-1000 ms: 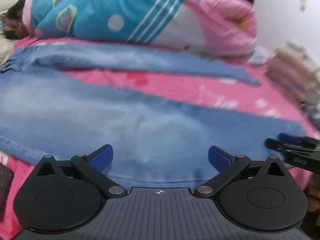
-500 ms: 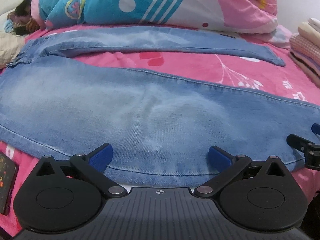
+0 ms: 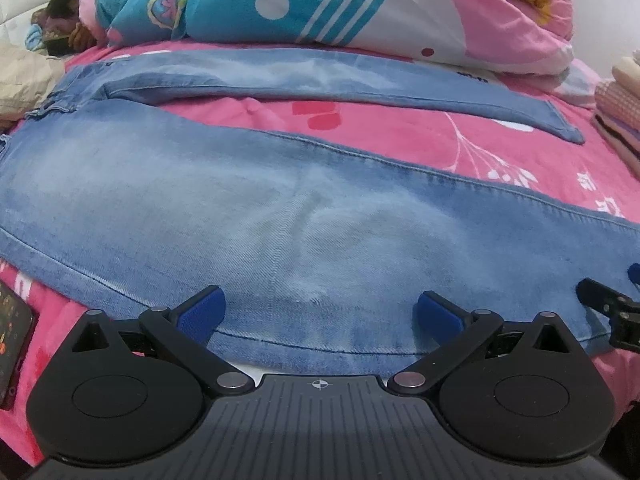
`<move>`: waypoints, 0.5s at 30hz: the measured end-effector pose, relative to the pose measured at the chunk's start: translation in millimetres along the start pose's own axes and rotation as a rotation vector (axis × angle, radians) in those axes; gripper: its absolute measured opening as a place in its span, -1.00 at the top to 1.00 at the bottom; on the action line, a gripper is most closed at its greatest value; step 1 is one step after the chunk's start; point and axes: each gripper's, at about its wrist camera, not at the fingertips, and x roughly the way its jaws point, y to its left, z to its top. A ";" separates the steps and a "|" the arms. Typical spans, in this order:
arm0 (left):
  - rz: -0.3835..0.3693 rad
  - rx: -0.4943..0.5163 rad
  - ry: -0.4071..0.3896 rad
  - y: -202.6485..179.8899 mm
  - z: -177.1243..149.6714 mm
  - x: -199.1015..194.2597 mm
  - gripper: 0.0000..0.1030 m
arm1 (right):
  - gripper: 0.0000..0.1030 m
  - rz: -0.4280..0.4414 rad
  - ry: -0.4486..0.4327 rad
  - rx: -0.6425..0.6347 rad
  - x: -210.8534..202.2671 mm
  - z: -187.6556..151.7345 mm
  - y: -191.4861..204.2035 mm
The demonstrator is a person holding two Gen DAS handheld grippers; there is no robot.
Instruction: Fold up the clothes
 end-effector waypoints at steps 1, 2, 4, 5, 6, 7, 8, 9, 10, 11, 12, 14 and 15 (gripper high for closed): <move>0.000 0.005 0.004 -0.5 0.4 -0.3 -1.00 | -1.00 -0.003 0.000 0.001 0.2 0.1 0.3; 0.000 0.011 0.007 -1.0 0.6 -0.2 -1.00 | -1.00 -0.007 -0.002 0.002 0.2 -0.1 0.8; 0.004 0.015 0.010 -1.8 0.6 -0.2 -1.00 | -1.00 -0.014 -0.006 0.004 0.2 -0.6 1.8; 0.006 0.014 0.011 -2.1 0.9 -0.2 -1.00 | -1.00 -0.014 -0.005 0.004 0.4 -0.3 1.8; 0.008 0.013 0.012 -2.4 1.1 -0.2 -1.00 | -1.00 -0.014 -0.003 0.005 0.6 0.0 1.8; 0.010 0.011 0.014 -2.8 1.4 0.0 -1.00 | -1.00 -0.015 -0.001 0.005 0.9 0.3 1.8; 0.011 0.007 0.015 -2.8 1.9 0.2 -1.00 | -1.00 -0.015 0.000 0.005 1.1 0.6 1.8; 0.012 0.003 0.017 -3.0 2.1 0.4 -1.00 | -1.00 -0.015 0.002 0.006 1.3 0.9 1.7; 0.013 0.002 0.017 -3.2 2.1 0.6 -1.00 | -1.00 -0.014 0.005 0.006 1.7 1.5 1.5; 0.015 0.003 0.019 -3.8 2.2 0.7 -1.00 | -1.00 -0.011 0.009 0.007 2.1 2.2 1.0; 0.016 0.004 0.021 -4.2 2.3 0.8 -1.00 | -1.00 -0.010 0.012 0.009 2.2 2.7 0.7; 0.017 0.006 0.021 -4.5 2.1 1.0 -1.00 | -1.00 -0.011 0.018 0.008 2.4 3.5 1.1; 0.019 0.007 0.019 -4.4 2.0 1.3 -1.00 | -1.00 -0.012 0.021 0.008 2.5 3.8 1.4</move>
